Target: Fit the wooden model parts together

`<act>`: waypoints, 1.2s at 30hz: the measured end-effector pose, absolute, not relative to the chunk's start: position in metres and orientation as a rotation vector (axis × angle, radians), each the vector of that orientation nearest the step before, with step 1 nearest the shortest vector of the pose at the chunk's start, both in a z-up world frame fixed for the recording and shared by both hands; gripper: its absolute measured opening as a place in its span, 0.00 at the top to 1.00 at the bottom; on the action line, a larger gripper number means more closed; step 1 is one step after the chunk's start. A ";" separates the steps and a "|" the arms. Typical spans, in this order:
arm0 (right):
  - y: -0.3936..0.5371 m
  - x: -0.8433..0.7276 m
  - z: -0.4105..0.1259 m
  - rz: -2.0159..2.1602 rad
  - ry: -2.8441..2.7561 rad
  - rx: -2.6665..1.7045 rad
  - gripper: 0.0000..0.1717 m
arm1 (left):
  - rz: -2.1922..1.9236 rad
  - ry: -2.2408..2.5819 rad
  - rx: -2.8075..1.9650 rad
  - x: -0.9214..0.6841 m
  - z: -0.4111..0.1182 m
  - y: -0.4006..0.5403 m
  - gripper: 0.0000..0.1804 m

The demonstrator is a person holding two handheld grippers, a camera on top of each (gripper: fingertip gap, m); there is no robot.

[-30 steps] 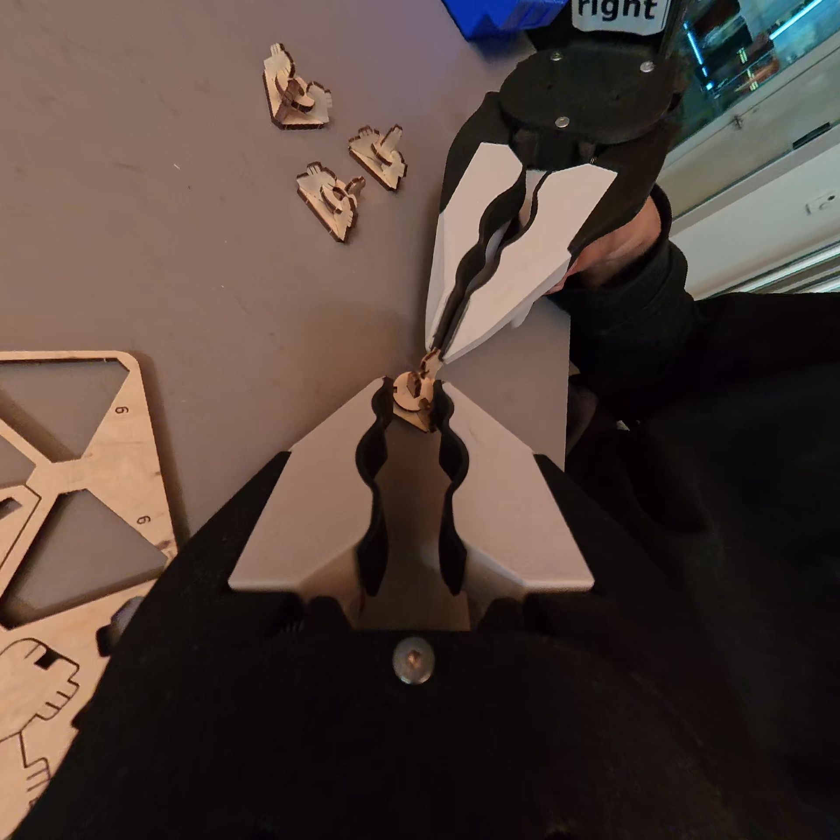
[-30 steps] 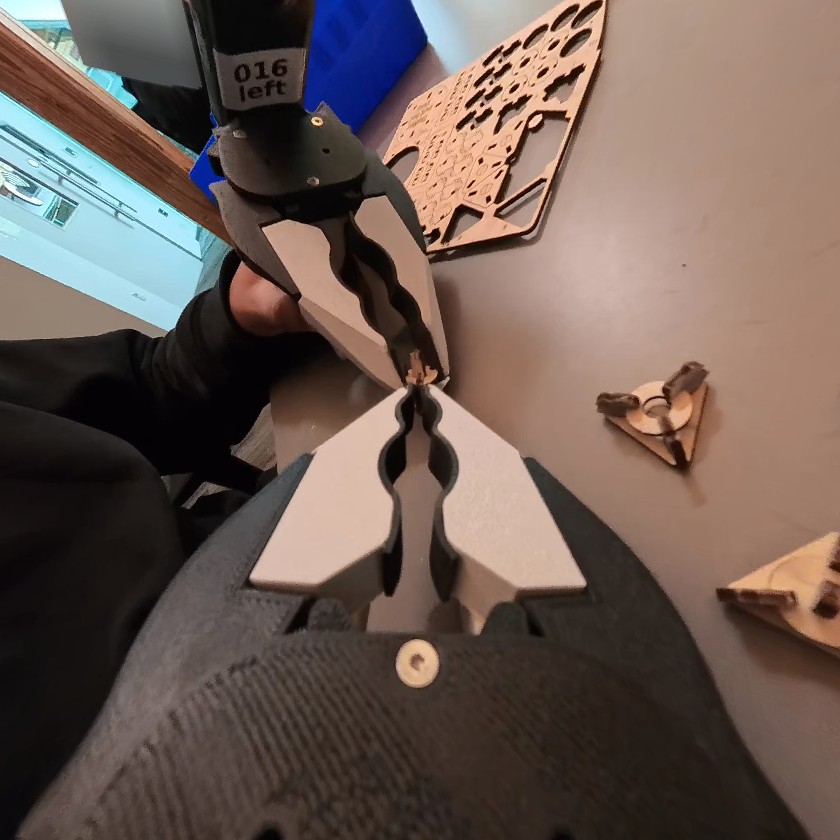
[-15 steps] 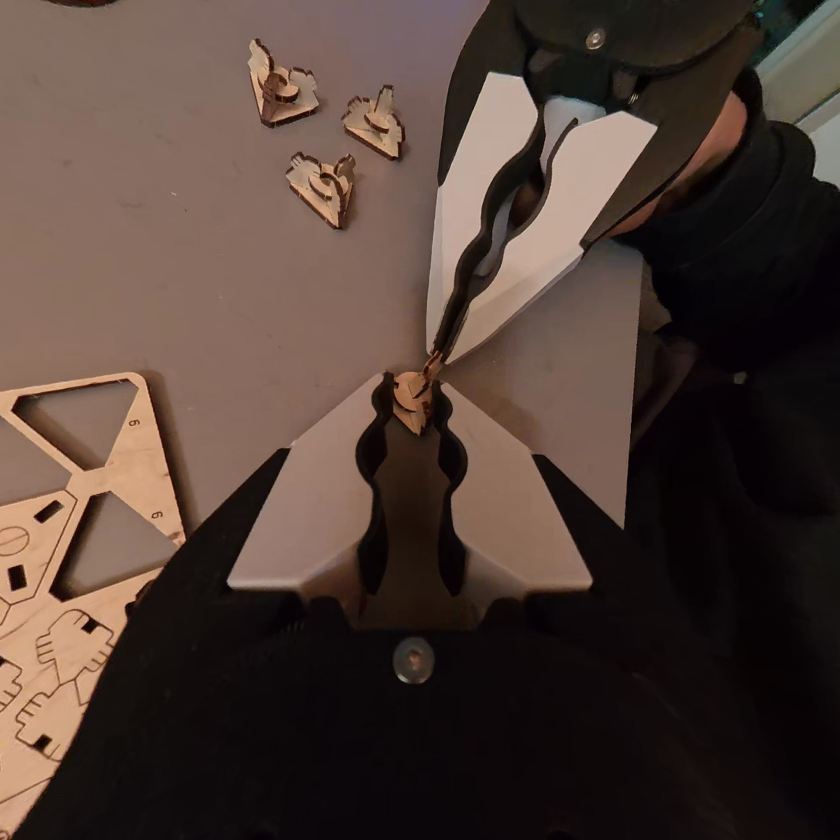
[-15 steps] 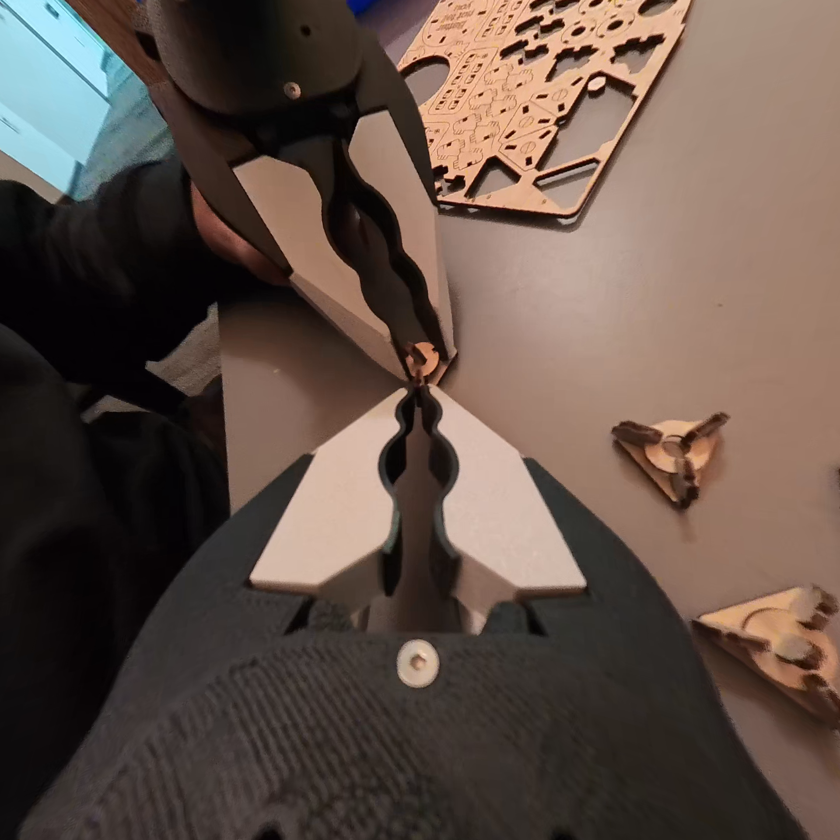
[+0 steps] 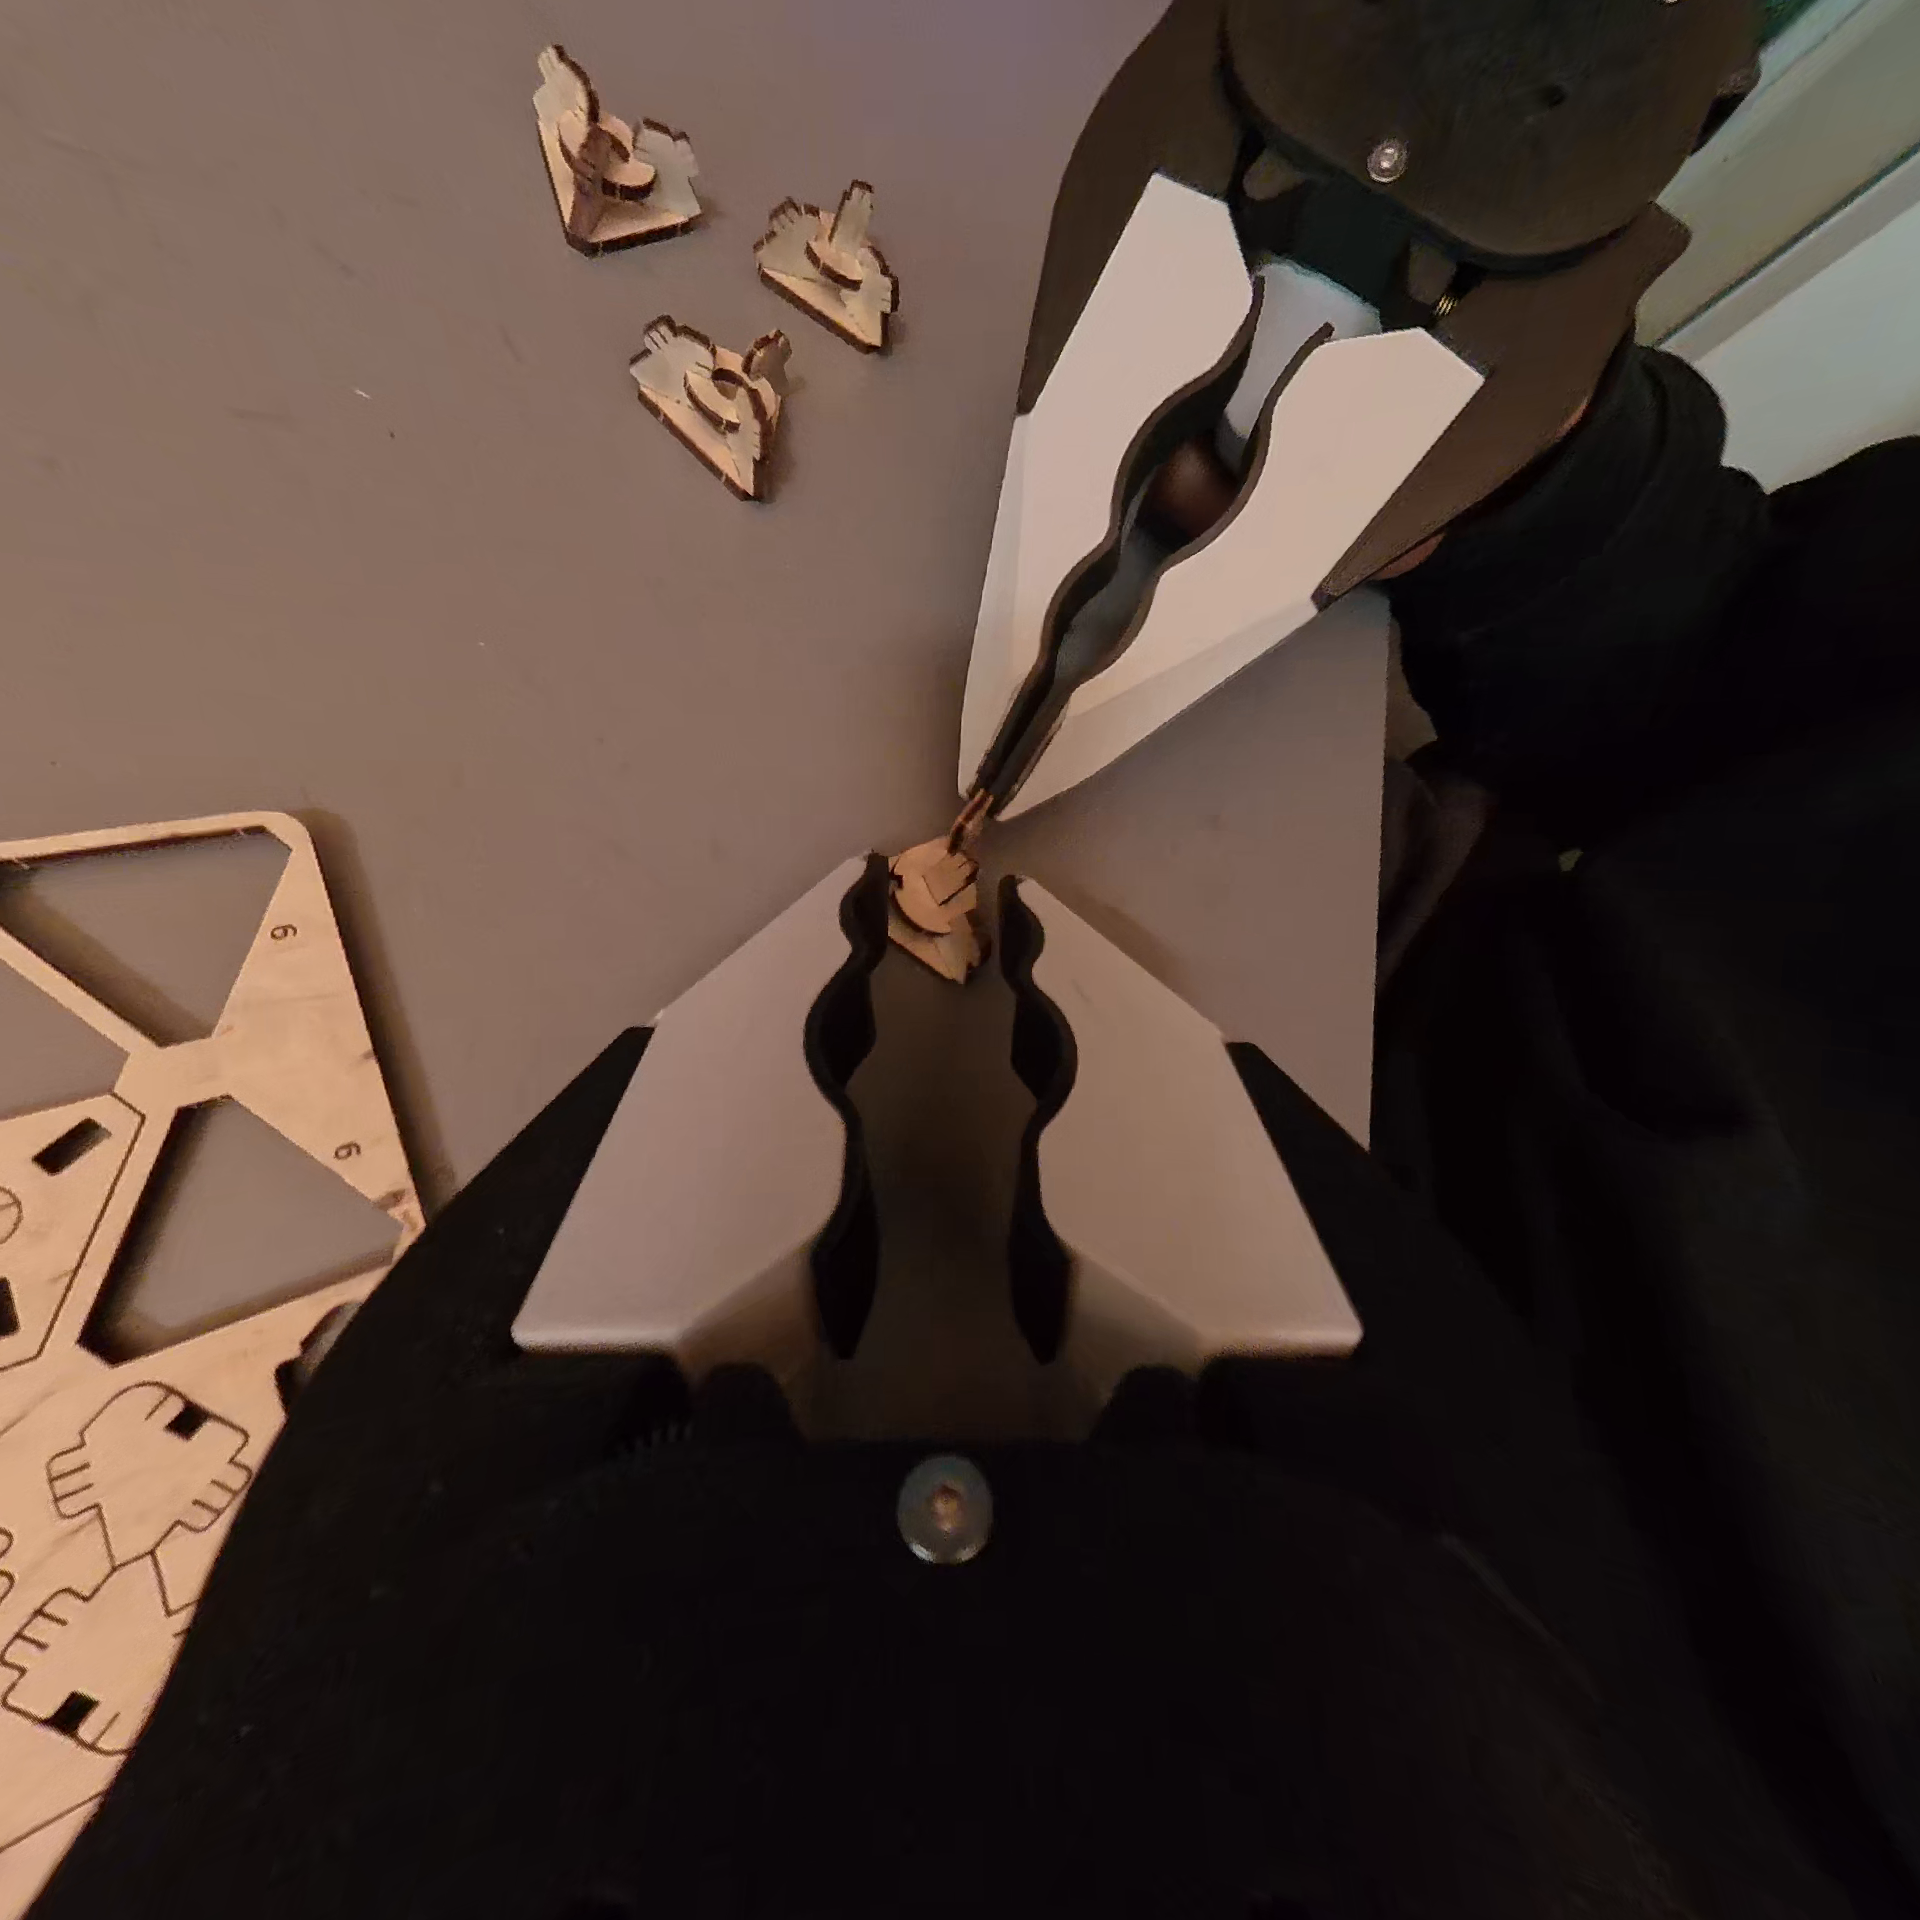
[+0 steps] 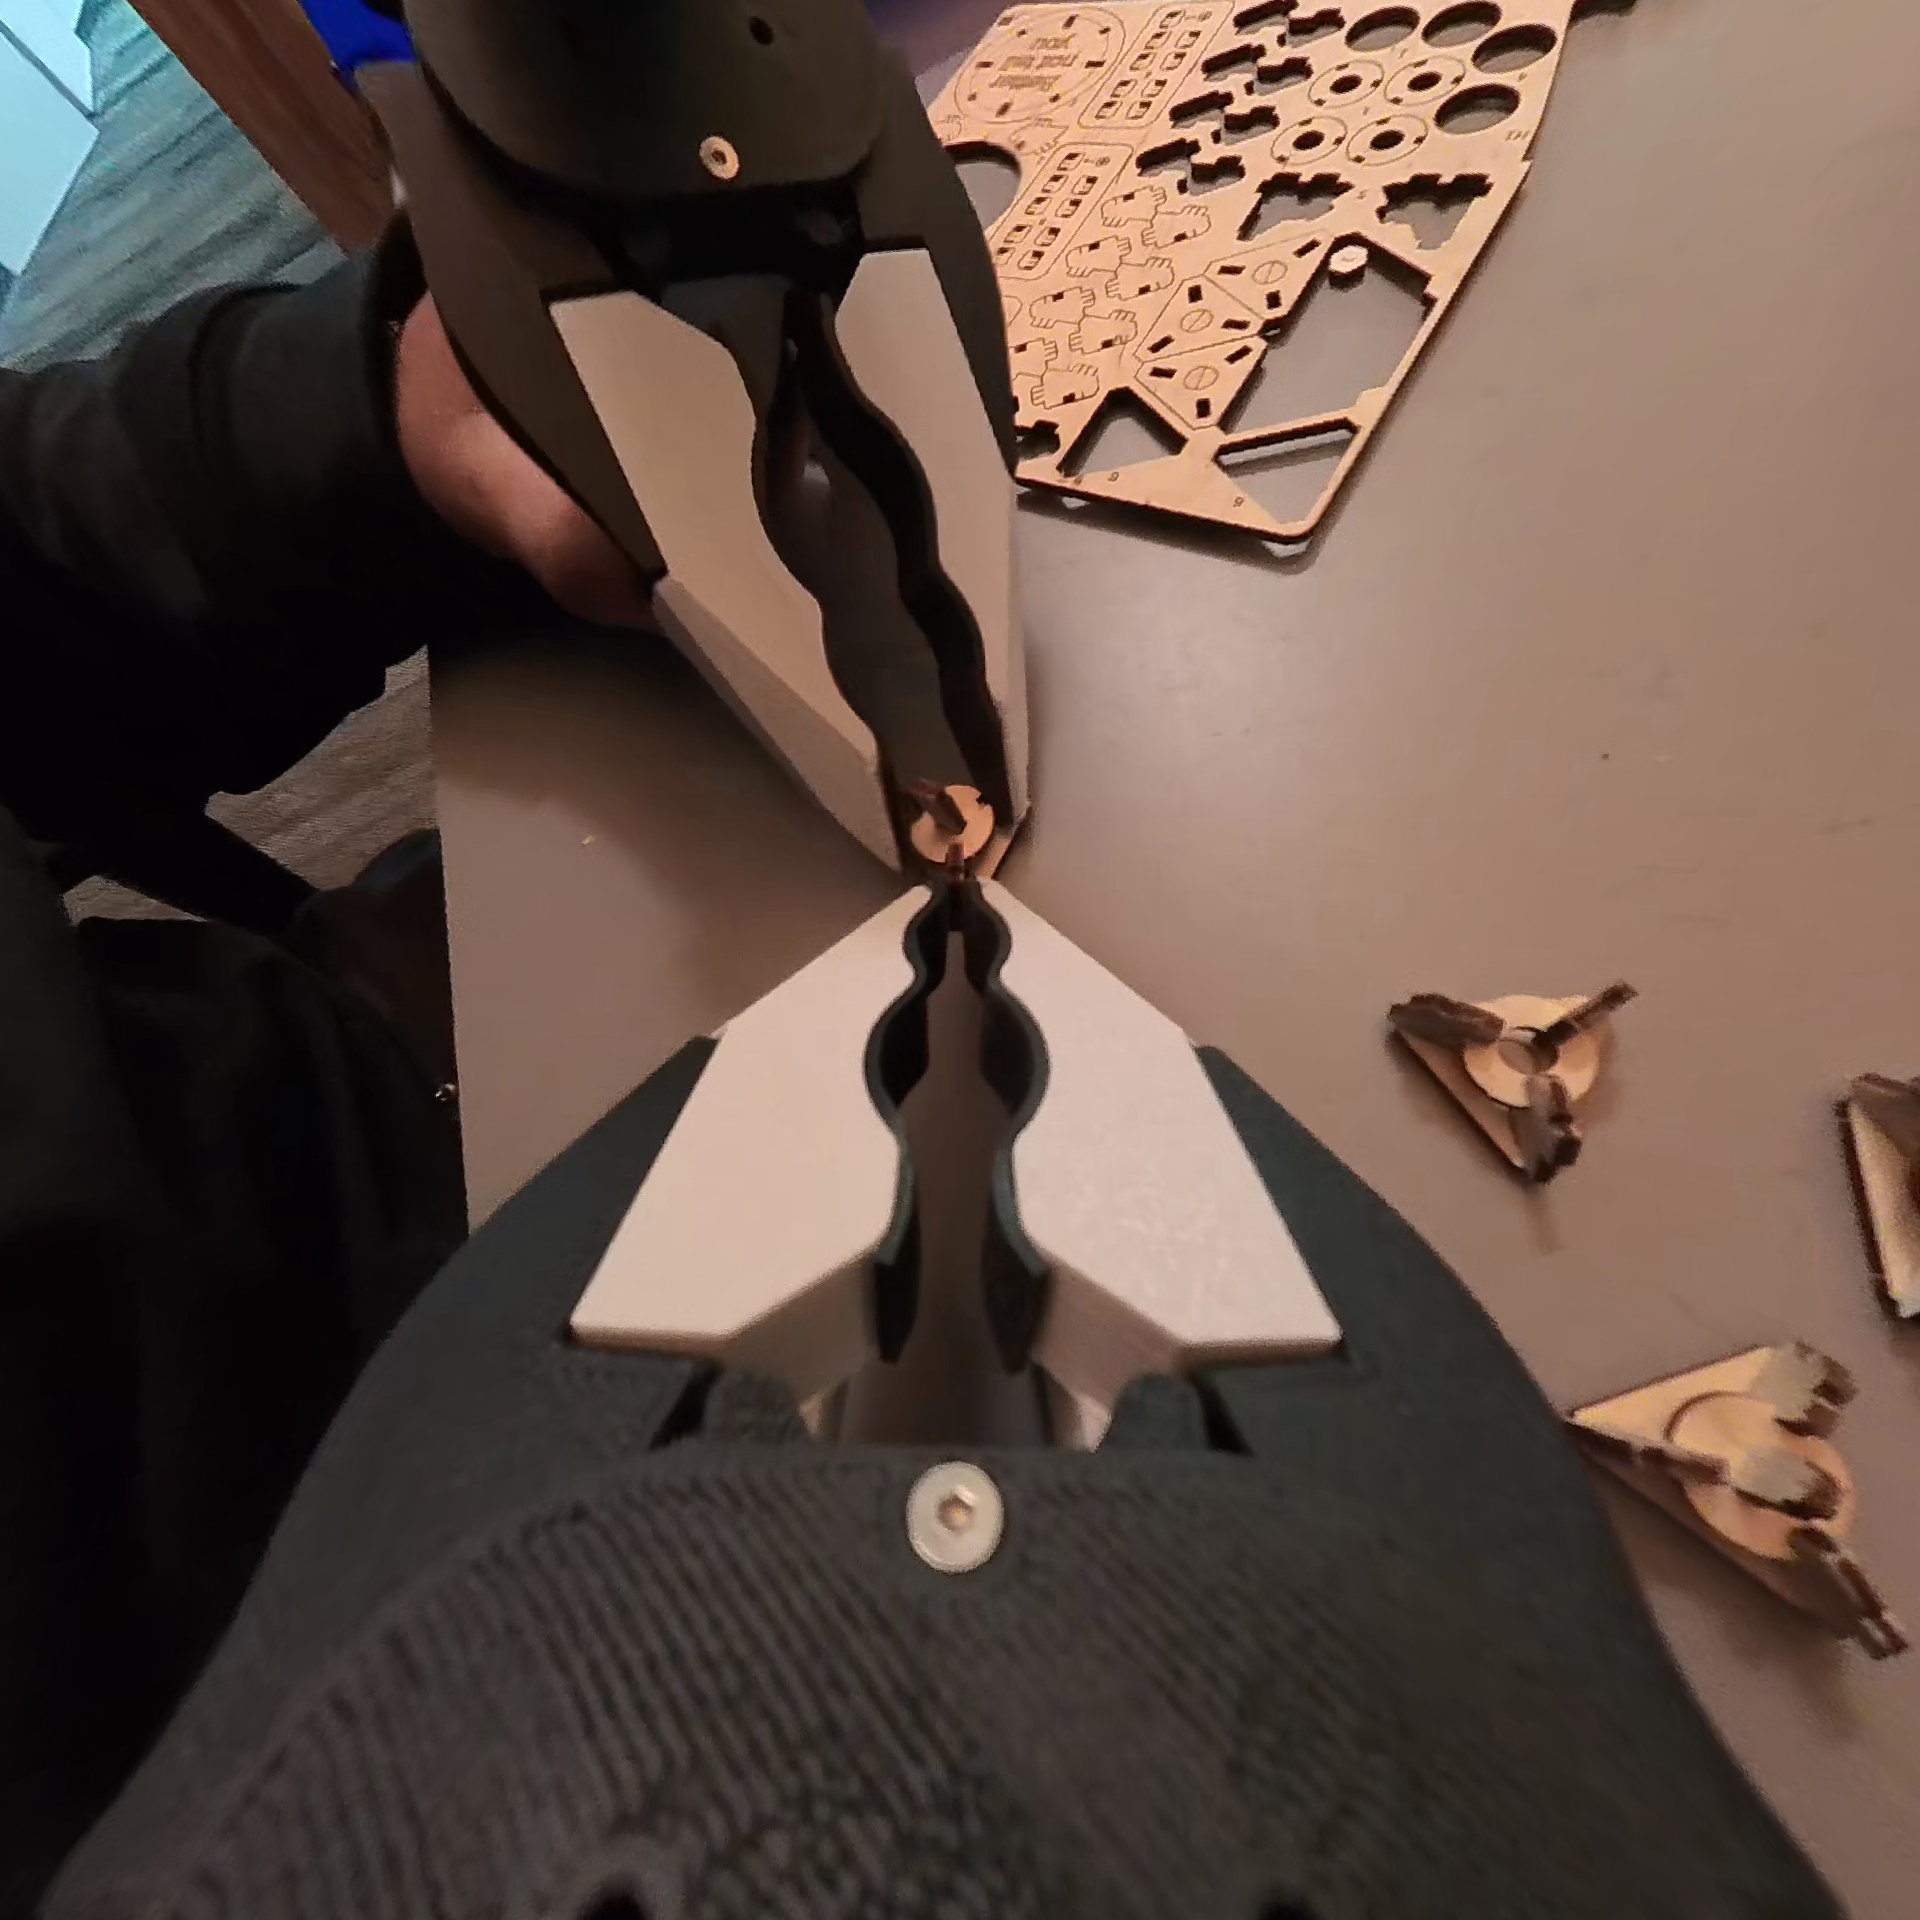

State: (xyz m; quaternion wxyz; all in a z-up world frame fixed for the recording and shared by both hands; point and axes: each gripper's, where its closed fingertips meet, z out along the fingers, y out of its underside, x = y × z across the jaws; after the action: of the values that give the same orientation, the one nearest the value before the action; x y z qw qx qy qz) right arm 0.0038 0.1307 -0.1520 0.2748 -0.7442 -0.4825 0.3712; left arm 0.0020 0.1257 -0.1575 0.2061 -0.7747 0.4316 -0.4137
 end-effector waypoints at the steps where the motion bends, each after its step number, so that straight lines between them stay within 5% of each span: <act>1: 0.131 0.004 -0.152 0.985 -1.300 -1.995 0.99 | -1.166 1.203 -2.162 0.001 -0.157 0.125 0.89; 36: 0.131 -0.001 -0.147 0.895 -1.385 -1.870 0.99 | -1.243 1.167 -2.192 0.000 -0.157 0.127 0.92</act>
State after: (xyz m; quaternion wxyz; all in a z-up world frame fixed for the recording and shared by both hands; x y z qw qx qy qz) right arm -0.0008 0.1312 -0.1470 0.3185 -0.7109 -0.5265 0.3404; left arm -0.0002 0.1271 -0.1570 0.1811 -0.7764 0.4132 -0.4402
